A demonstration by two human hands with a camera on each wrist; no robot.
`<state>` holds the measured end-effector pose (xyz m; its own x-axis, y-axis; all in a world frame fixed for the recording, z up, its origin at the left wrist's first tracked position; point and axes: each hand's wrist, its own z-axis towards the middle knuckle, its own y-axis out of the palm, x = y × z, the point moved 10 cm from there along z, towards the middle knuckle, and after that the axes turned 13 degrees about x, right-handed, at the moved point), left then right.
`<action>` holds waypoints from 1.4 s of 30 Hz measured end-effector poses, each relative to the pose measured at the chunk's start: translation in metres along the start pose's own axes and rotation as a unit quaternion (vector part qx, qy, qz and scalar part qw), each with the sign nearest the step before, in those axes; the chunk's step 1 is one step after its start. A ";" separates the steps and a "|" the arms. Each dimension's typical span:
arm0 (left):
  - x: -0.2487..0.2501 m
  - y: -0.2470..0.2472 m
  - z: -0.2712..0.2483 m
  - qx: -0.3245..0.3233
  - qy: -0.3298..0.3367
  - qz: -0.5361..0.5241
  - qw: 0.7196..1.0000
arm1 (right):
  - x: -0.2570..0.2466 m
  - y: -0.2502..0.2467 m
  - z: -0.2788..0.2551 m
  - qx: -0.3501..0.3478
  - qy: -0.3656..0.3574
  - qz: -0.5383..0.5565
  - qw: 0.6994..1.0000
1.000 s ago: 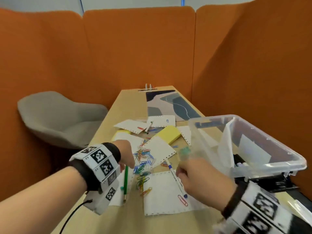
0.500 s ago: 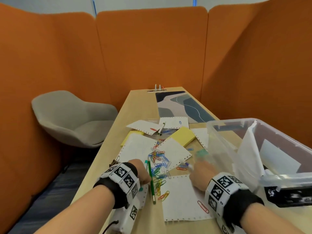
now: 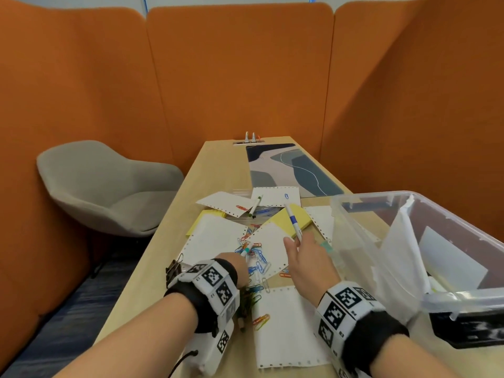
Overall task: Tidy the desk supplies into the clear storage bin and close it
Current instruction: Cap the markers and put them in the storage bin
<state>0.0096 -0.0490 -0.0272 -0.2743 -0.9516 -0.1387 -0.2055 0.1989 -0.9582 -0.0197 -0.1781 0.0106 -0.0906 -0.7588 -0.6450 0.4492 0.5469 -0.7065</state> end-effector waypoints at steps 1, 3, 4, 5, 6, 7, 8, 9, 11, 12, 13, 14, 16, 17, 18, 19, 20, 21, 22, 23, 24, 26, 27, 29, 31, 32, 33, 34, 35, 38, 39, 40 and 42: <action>-0.002 -0.004 0.002 0.004 -0.005 -0.019 1.000 | -0.001 -0.003 0.000 0.018 0.002 0.021 1.000; -0.012 -0.018 0.008 0.035 -0.045 -0.130 0.990 | -0.005 -0.006 0.001 0.038 -0.016 0.041 0.998; -0.016 -0.028 0.014 0.060 -0.065 -0.219 0.972 | -0.006 -0.006 0.002 0.045 -0.021 0.054 0.997; -0.016 -0.036 0.017 0.076 -0.072 -0.314 0.944 | -0.006 -0.005 0.004 0.048 -0.021 0.069 0.996; -0.010 -0.044 0.020 0.083 -0.056 -0.394 0.913 | -0.007 -0.003 0.005 0.050 -0.020 0.087 0.995; 0.000 -0.051 0.021 0.079 -0.032 -0.458 0.885 | -0.007 -0.001 0.007 0.053 -0.018 0.106 0.993; 0.011 -0.056 0.021 0.065 -0.008 -0.507 0.859 | -0.008 0.001 0.009 0.057 -0.014 0.120 0.991; 0.023 -0.060 0.019 0.048 0.021 -0.531 0.846 | -0.009 0.001 0.012 0.066 -0.013 0.131 0.989; 0.042 -0.062 0.019 0.027 0.063 -0.533 0.843 | -0.009 -0.001 0.017 0.096 -0.003 0.152 0.984; 0.047 -0.062 0.021 0.027 0.077 -0.519 0.851 | -0.007 -0.003 0.020 0.111 0.008 0.161 0.981; 0.050 -0.061 0.023 0.026 0.087 -0.493 0.865 | -0.004 -0.005 0.023 0.123 0.018 0.166 0.978; 0.052 -0.061 0.024 0.026 0.103 -0.468 0.877 | -0.002 -0.005 0.027 0.130 0.026 0.164 0.977; 0.056 -0.060 0.029 0.011 0.129 -0.434 0.892 | 0.003 -0.001 0.036 0.130 0.038 0.141 0.981; 0.056 -0.059 0.031 -0.001 0.135 -0.419 0.898 | 0.005 0.003 0.039 0.124 0.045 0.124 0.983; 0.055 -0.057 0.034 -0.016 0.139 -0.406 0.903 | 0.006 0.007 0.042 0.117 0.052 0.107 0.986; 0.055 -0.055 0.038 -0.038 0.143 -0.396 0.906 | 0.007 0.009 0.045 0.112 0.058 0.089 0.988; 0.055 -0.054 0.043 -0.067 0.151 -0.392 0.905 | 0.008 0.011 0.046 0.109 0.065 0.069 0.989; 0.054 -0.055 0.047 -0.095 0.157 -0.393 0.901 | 0.009 0.012 0.048 0.110 0.070 0.053 0.990; 0.051 -0.059 0.053 -0.110 0.154 -0.399 0.897 | 0.009 0.012 0.049 0.114 0.072 0.042 0.990; 0.047 -0.067 0.060 -0.108 0.146 -0.407 0.895 | 0.008 0.012 0.051 0.118 0.069 0.035 0.990; 0.041 -0.075 0.071 -0.088 0.128 -0.413 0.897 | 0.006 0.012 0.051 0.123 0.064 0.029 0.990; 0.023 -0.091 0.096 -0.003 0.072 -0.379 0.923 | 0.002 0.013 0.054 0.129 0.052 0.024 0.990; 0.012 -0.098 0.111 0.057 0.052 -0.316 0.946 | 0.002 0.013 0.055 0.129 0.052 0.031 0.990; 0.000 -0.105 0.133 0.148 0.038 -0.178 0.972 | 0.004 0.018 0.057 0.122 0.062 0.052 0.989; -0.003 -0.091 0.154 0.147 0.039 -0.127 0.980 | 0.005 0.024 0.056 0.102 0.070 0.092 0.988; -0.001 -0.080 0.162 0.125 0.044 -0.103 0.986 | 0.003 0.027 0.056 0.089 0.066 0.107 0.988; 0.001 -0.067 0.170 0.106 0.053 -0.078 0.990 | 0.001 0.028 0.055 0.078 0.060 0.113 0.989; 0.002 -0.056 0.175 0.090 0.052 -0.049 0.993 | 0.001 0.029 0.055 0.072 0.063 0.112 0.989; 0.001 -0.049 0.180 0.090 0.046 -0.032 0.994 | 0.004 0.028 0.056 0.073 0.074 0.111 0.988; -0.005 -0.049 0.184 0.130 0.020 -0.019 0.991 | 0.007 0.027 0.057 0.076 0.090 0.114 0.986; -0.007 -0.051 0.185 0.143 0.014 -0.034 0.989 | 0.007 0.029 0.057 0.077 0.090 0.114 0.986; -0.010 -0.055 0.185 0.162 -0.001 -0.062 0.985 | 0.008 0.029 0.057 0.077 0.093 0.118 0.986; -0.018 -0.065 0.178 0.202 -0.039 -0.126 0.971 | 0.008 0.033 0.058 0.070 0.092 0.128 0.985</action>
<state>0.1954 -0.0866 -0.0067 -0.1883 -0.9761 0.1086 0.1320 -0.1347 -0.9821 0.0463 -0.1865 -0.0013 -0.1117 -0.5180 -0.8480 0.5945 0.6490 -0.4747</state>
